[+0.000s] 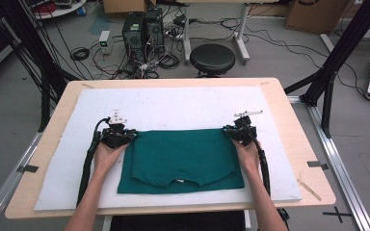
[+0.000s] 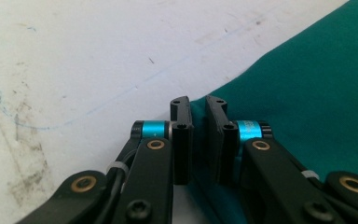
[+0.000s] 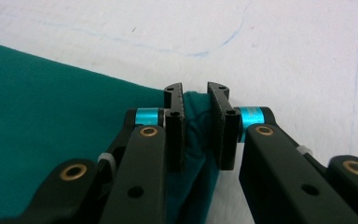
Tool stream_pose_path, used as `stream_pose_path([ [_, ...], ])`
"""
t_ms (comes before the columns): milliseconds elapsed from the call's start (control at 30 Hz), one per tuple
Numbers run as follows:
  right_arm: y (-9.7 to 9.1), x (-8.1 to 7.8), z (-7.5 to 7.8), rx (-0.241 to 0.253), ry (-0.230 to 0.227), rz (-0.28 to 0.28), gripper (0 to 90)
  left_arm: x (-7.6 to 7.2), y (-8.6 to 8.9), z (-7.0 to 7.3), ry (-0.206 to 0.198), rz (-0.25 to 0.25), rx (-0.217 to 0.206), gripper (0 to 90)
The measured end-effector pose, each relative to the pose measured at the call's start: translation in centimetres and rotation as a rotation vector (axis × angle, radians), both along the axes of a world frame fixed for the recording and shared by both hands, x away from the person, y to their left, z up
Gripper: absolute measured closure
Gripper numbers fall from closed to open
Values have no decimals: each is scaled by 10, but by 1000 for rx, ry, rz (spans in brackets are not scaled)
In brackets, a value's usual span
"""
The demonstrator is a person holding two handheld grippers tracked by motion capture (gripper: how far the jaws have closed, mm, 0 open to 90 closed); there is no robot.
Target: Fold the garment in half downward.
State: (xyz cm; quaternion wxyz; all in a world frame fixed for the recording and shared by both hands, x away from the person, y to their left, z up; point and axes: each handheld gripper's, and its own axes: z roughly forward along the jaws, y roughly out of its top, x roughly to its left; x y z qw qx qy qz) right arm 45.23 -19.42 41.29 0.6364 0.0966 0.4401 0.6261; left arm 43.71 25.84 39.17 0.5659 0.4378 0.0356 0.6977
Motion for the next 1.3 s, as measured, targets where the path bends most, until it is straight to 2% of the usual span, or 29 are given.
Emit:
stream_pose_path([
  [133,2,-1,13,2,7,-16,789,1,0,8,3,-10,-16,811],
  [233,2,-2,16,1,1,-34,788,1,0,14,2,-18,-20,810],
  [367,2,-3,17,3,5,-43,774,2,1,15,8,-35,-25,806],
  [433,3,-3,16,12,-5,-52,706,2,1,14,4,-23,-31,784],
  [467,3,-4,15,20,-8,-55,640,1,1,14,-1,-16,-32,748],
  [533,2,-6,14,21,-10,-25,484,-1,2,13,-2,-4,-43,638],
  [567,1,-8,12,16,-8,-5,454,-2,3,11,-1,-10,-39,607],
  [633,0,-14,8,8,-18,10,368,-6,3,8,-6,-22,-35,526],
  [700,0,-19,3,-2,-34,4,309,-10,2,5,-17,-26,-19,494],
  [767,1,-24,-2,-6,-53,-5,279,-15,0,0,-28,-24,-4,440],
  [900,2,-32,-17,-29,-107,-23,271,-26,-1,-10,-58,-30,19,391],
  [1033,-2,-34,-33,-42,-136,3,270,-33,6,-22,-75,-66,32,387],
  [1167,-6,-35,-49,-68,-164,0,270,-34,18,-33,-67,-104,38,388],
  [1300,-11,-33,-61,-62,-180,12,270,-34,28,-44,-66,-133,30,387],
])
